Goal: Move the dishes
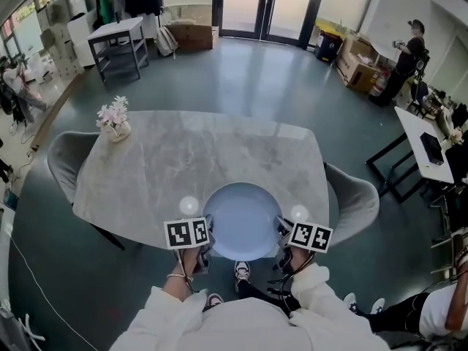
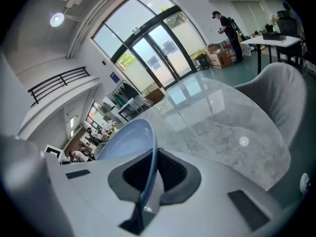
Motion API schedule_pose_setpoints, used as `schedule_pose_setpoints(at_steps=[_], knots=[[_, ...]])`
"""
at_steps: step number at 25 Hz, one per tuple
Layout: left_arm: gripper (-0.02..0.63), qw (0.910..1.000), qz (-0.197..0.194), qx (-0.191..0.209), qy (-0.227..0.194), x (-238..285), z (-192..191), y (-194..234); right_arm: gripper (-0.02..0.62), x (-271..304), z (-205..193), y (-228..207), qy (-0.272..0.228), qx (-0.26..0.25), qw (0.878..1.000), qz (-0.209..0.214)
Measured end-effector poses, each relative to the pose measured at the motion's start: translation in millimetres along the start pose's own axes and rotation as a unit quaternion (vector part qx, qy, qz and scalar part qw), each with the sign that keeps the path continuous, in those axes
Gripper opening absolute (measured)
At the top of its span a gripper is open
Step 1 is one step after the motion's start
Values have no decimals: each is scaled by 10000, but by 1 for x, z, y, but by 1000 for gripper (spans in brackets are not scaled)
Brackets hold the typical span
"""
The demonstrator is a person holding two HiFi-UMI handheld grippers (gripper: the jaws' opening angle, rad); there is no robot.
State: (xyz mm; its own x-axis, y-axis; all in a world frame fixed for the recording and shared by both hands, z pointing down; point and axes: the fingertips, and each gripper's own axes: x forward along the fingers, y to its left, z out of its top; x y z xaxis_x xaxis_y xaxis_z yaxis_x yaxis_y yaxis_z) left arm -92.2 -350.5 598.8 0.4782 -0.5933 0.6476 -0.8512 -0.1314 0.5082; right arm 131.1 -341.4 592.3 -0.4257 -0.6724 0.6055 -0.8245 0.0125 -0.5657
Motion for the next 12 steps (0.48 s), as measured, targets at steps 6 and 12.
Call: schedule_pose_setpoints(at_steps=[6, 12], knots=[[50, 9998, 91, 155, 7, 30, 39, -9, 69, 24, 35, -12, -53, 134, 9998, 104], [51, 9997, 125, 212, 64, 71, 75, -22, 69, 47, 82, -30, -60, 125, 9998, 149]])
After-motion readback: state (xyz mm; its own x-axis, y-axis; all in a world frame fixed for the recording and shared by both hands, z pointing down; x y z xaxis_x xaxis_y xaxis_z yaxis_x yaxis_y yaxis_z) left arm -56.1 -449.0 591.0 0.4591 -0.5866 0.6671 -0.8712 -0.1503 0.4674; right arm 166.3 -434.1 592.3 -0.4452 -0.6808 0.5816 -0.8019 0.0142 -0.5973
